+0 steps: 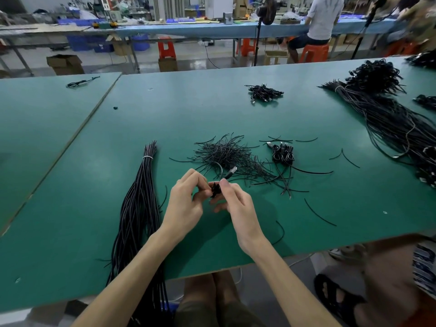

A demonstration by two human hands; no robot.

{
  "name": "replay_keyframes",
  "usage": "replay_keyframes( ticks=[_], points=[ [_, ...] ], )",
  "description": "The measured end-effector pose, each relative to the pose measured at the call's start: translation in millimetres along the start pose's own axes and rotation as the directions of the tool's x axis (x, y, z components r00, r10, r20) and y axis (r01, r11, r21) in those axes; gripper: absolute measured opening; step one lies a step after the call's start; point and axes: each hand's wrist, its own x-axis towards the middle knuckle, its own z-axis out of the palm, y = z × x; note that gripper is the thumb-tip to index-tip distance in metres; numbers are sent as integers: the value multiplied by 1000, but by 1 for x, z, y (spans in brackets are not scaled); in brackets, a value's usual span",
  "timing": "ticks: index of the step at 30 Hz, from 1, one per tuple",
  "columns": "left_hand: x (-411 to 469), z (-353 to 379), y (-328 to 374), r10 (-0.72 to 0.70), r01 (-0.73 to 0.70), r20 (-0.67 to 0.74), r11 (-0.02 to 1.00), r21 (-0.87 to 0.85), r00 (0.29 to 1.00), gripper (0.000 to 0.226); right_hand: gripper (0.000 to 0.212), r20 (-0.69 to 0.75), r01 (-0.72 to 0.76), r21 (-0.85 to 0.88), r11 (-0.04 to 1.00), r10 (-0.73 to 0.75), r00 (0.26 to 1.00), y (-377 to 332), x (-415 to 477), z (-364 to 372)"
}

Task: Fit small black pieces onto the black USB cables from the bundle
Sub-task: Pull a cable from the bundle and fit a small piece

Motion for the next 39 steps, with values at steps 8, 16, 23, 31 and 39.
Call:
replay_keyframes(
  ticks=[8, 16, 23, 31, 39],
  points=[
    [4, 1, -8, -261, 273, 110, 956, -106, 959, 36, 20, 19, 65, -138, 988, -63, 998, -2, -1, 1],
    [8, -2, -13, -508, 555, 226, 784, -279, 831, 29, 54, 169, 344, -340, 875, -303, 938, 7, -4, 2],
    [9, -8, -14, -551, 614, 273, 709, -346, 789, 22, 59, 210, 471, -397, 787, -422, 882, 9, -4, 6],
    [7, -2, -4, -361, 384, 131, 888, -252, 923, 11, 28, 17, 217, -149, 965, -217, 976, 2, -5, 4],
    [3, 2, -6, -243, 251, 65, 952, -176, 968, 9, 54, -23, 128, -292, 948, -141, 990, 5, -3, 0]
  ],
)
